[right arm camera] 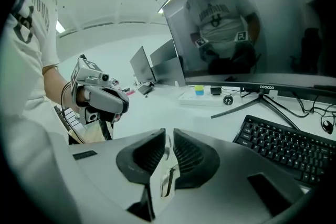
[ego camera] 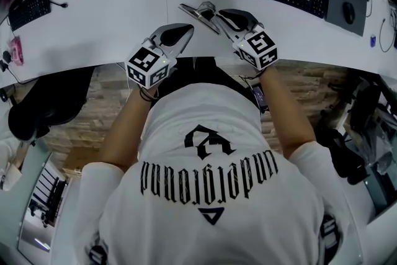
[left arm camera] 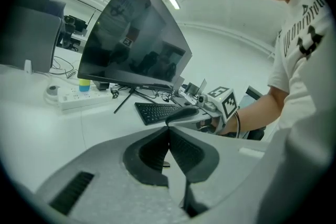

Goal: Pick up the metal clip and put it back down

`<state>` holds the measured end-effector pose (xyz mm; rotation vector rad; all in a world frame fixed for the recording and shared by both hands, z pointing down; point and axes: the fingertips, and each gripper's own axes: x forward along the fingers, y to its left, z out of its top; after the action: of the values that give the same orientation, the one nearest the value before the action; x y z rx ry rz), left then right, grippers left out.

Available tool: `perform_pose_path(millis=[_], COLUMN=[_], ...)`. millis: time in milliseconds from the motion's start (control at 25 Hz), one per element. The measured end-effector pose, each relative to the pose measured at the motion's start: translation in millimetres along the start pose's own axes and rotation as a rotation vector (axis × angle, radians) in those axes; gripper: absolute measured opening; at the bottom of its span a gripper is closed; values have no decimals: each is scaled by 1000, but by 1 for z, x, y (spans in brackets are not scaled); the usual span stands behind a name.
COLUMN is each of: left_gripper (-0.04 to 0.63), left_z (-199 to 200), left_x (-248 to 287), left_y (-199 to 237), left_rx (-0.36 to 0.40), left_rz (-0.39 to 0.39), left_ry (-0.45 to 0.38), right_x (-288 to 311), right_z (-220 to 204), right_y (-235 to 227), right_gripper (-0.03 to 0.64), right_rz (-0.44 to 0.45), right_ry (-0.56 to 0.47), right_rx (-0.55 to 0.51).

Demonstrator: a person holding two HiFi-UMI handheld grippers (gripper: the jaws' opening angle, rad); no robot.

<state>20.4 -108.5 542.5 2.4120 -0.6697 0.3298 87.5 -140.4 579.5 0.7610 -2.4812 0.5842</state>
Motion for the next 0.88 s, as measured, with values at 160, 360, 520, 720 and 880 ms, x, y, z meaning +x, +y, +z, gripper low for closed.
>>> perform_pose_path(millis=[160,360,520,720,880], left_gripper=[14,14,14,14,14], left_z=[10,35,62,86,98], left_x=[-7,-19,-29,-37,-43], left_y=[-15,-39,-65,-87,-109], left_rx=[22,43,79,120,155], left_rz=[9,13,11,28,42], left_ry=[-26,-82,-145,-201,-226], right_x=[-19,-45,-73,-108,-139], right_z=[15,38,62,90,107], right_y=[11,24,38,50,60], right_gripper=[34,32,26,17,15], right_rz=[-4,-10,-13,-32,-34], right_ry=[-33,-77,-124,-207,-250], right_rx=[-32,-79,-123,-162,-186])
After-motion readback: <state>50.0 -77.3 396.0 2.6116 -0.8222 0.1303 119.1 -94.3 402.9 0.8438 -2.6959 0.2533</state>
